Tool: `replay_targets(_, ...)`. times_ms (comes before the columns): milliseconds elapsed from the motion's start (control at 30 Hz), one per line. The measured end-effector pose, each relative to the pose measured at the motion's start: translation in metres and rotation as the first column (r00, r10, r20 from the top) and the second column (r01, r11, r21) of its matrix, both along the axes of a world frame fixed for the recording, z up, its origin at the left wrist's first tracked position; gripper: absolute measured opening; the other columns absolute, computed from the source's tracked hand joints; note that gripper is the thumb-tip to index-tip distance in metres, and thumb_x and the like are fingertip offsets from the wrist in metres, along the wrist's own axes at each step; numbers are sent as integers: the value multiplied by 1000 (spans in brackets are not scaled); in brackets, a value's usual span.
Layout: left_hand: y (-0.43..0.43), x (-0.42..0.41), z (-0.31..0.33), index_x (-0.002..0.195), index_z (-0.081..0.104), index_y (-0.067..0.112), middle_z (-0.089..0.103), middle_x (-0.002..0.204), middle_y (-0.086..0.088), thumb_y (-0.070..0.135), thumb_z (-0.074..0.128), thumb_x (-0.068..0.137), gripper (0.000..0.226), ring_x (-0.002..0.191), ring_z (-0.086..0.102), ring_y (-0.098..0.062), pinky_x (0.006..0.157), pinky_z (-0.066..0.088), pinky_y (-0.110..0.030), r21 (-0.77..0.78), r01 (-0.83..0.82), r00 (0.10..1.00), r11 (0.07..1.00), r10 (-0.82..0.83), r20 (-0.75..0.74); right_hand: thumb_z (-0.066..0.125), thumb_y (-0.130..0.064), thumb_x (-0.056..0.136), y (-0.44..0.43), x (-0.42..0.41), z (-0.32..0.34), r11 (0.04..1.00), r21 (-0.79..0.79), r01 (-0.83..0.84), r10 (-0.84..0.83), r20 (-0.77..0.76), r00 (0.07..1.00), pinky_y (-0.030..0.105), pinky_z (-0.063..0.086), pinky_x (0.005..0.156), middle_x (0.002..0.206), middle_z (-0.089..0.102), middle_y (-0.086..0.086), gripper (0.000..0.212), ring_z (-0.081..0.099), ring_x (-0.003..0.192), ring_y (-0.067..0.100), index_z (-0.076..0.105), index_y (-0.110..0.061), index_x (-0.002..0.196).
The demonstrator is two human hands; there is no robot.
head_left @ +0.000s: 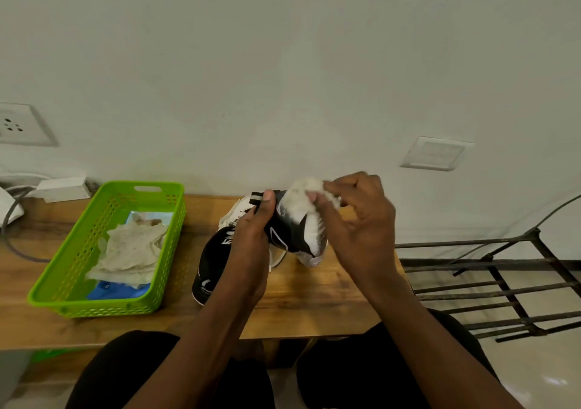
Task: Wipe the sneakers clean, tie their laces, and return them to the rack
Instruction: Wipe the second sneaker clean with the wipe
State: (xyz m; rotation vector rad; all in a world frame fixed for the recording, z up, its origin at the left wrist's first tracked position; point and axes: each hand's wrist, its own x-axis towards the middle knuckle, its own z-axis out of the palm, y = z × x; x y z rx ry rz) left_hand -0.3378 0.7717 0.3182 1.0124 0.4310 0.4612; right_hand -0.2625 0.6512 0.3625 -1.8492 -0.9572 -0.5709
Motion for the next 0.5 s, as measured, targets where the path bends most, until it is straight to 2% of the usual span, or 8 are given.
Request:
replay_targets(67, -1, -3, -1, 120, 67, 6, 74, 116, -13, 52, 57, 88, 57, 112, 69, -29, 102, 49, -50, -16, -17, 1000, 1000, 17, -8, 71, -34, 86, 0, 16, 2, 1000, 27, 6, -1, -191, 982, 17, 43, 70, 83, 63, -7, 20, 55, 85, 12, 76, -17, 95)
replay_targets(167, -1, -4, 0, 125, 65, 5, 71, 120, -15, 55, 58, 90, 61, 117, 66, -30, 105, 48, -50, -7, -32, 999, 999, 32, -22, 72, -33, 86, -3, 37, -1, 999, -16, 47, -49, -326, 944, 40, 52, 72, 85, 70, -5, 16, 63, 82, 15, 78, -20, 93)
replay_targets(200, -2, -4, 0, 126, 65, 6, 71, 120, -14, 56, 59, 89, 62, 117, 66, -30, 103, 49, -48, -3, -35, 999, 999, 35, -22, 71, -32, 86, -5, 36, -1, 999, 15, 40, -31, -383, 923, 44, 53, 73, 86, 72, -4, 16, 65, 82, 16, 77, -19, 93)
replay_targets(267, -5, -1, 1, 125, 65, 8, 73, 118, -11, 54, 57, 88, 59, 115, 67, -27, 97, 52, -42, 13, -28, 999, 1000, 29, -30, 69, -27, 89, -11, 28, 5, 993, 104, -47, 88, -435, 896, 42, 54, 74, 89, 72, -1, 13, 66, 86, 17, 76, -18, 96)
replay_targets(333, -8, 2, 2, 120, 68, 11, 75, 114, -8, 50, 51, 94, 50, 111, 69, -23, 95, 53, -40, 57, 12, 999, 998, -10, -33, 68, -24, 90, -14, 16, 9, 994, 42, -105, 113, -302, 947, 29, 50, 72, 90, 68, -4, 14, 60, 91, 15, 75, -18, 100)
replay_targets(400, -10, 5, 8, 111, 72, 15, 77, 109, -6, 43, 44, 102, 42, 104, 72, -19, 89, 55, -36, 50, 42, 999, 998, -42, -19, 69, -18, 88, -13, 5, 8, 993, -100, -62, 63, 5, 998, 19, 41, 72, 90, 60, -2, 15, 49, 92, 15, 74, -15, 102)
replay_targets(500, -8, 7, 8, 111, 70, 11, 77, 103, -6, 45, 34, 105, 50, 95, 73, -17, 76, 56, -27, -41, 78, 997, 996, -78, 23, 70, -17, 83, -9, -4, -3, 967, -250, -39, 110, 275, 955, 29, 38, 75, 94, 59, 4, 17, 42, 96, 18, 75, -14, 99)
